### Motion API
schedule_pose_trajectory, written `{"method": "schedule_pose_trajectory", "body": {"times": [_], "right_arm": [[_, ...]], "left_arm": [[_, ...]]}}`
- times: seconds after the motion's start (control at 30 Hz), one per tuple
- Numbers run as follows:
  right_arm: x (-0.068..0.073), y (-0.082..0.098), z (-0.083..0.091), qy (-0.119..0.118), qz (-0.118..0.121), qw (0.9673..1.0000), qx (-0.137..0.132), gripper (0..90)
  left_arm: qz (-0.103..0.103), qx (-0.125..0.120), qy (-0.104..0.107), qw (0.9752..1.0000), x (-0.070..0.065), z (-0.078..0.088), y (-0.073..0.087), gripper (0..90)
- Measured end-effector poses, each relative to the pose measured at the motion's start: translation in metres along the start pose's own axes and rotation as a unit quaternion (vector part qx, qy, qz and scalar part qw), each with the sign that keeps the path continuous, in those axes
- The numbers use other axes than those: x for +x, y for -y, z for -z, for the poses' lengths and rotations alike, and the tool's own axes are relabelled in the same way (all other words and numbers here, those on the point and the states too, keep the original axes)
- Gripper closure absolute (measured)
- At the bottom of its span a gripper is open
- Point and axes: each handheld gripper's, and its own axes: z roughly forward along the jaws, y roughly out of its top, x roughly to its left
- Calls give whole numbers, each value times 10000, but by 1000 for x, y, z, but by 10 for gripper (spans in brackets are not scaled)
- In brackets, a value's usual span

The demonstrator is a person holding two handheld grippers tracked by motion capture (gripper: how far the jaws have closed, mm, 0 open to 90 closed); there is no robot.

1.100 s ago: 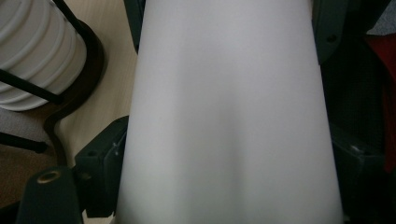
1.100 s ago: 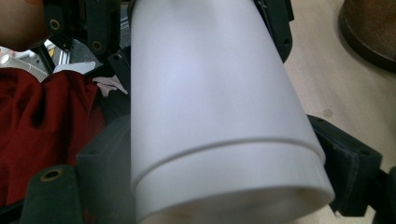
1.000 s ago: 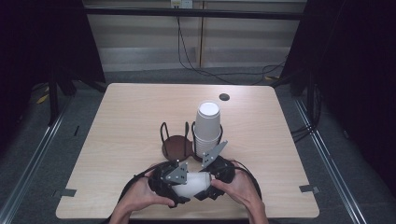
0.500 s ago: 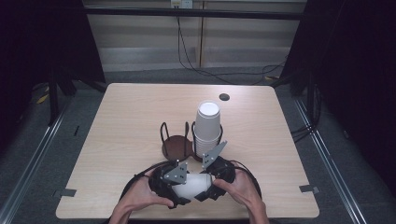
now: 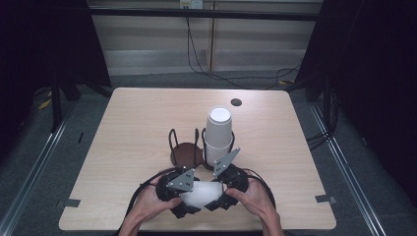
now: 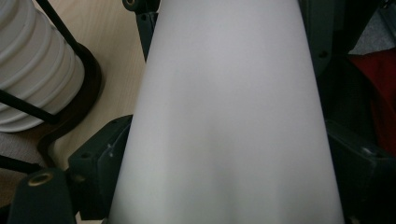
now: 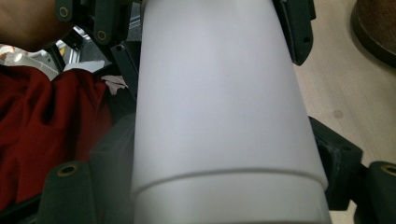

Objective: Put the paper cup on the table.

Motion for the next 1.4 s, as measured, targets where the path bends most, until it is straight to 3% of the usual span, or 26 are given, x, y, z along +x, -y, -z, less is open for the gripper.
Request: {"method": "schedule_pose_trajectory", "body": {"times": [0.2,0.3,0.43,0.77,0.9,1.1,1.3,1.4], "right_arm": [[1,1,1,20,-36,10000,-64,234],[1,1,1,70,-43,9999,-103,234],[1,2,3,89,-119,9998,-156,234],[-1,13,11,209,-273,9989,-318,233],[-2,20,15,308,-452,9972,-504,232],[-3,28,20,483,-563,9943,-770,229],[-4,33,16,576,-636,9903,-1089,230],[-4,35,14,613,-657,9878,-1273,230]], "left_arm": [[3,-360,32,9993,1,6,3,119],[92,-598,-43,9982,2,12,5,119],[163,-702,-144,9973,3,19,6,118],[378,-1177,-405,9915,5,34,12,145],[490,-1190,-501,9904,4,35,16,153],[714,-1382,-717,9852,3,38,25,153],[854,-1472,-669,9831,-2,33,35,153],[989,-1589,-673,9800,-3,33,39,153]]}}
